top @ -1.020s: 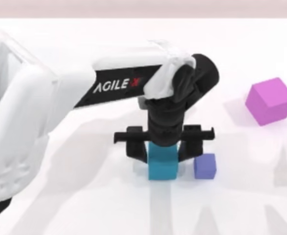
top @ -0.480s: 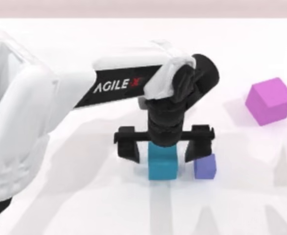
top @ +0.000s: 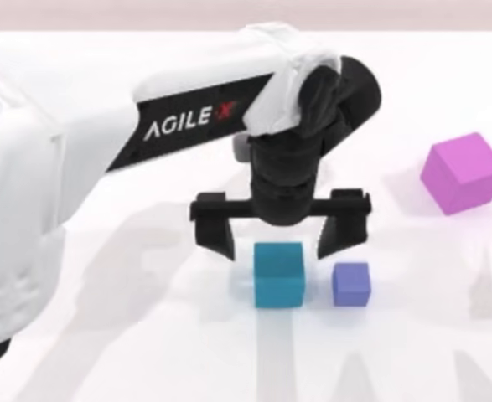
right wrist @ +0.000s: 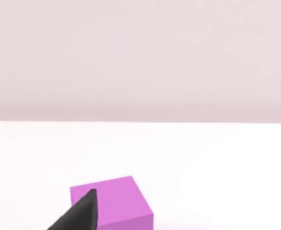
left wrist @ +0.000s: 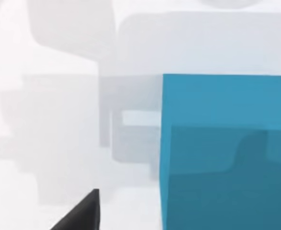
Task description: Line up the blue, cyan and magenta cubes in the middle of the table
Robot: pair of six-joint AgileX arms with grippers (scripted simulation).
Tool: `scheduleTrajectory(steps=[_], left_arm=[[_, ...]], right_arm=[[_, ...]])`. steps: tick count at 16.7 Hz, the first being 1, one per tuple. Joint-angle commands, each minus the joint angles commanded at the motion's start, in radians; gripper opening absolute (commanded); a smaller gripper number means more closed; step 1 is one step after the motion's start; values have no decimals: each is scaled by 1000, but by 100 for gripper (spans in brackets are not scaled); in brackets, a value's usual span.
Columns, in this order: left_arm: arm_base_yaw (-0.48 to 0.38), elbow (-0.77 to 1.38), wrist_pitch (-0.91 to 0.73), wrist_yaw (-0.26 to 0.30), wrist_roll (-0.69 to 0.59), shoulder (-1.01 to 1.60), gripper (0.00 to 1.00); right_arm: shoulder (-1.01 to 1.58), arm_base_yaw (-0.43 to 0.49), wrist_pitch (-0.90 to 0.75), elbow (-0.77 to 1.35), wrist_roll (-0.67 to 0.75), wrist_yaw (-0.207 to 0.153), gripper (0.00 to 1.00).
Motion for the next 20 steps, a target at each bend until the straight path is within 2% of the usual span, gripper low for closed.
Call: scheduleTrajectory(steps=[4, 8, 11, 15, 20], left_arm=[[5, 68, -80, -1, 2, -26, 100], [0, 65, -77, -1, 2, -23, 100], [31, 7, -38, -6, 10, -83, 100], [138, -193, 92, -15, 40, -309, 100], [338, -600, 338, -21, 139, -790, 100]], right_arm=[[0, 0, 0, 0, 0, 0, 100], [0, 0, 0, 0, 0, 0, 100], [62, 7, -46, 61, -7, -2, 100], [291, 23, -199, 287, -30, -1, 100], [804, 49, -488, 741, -72, 2, 100]])
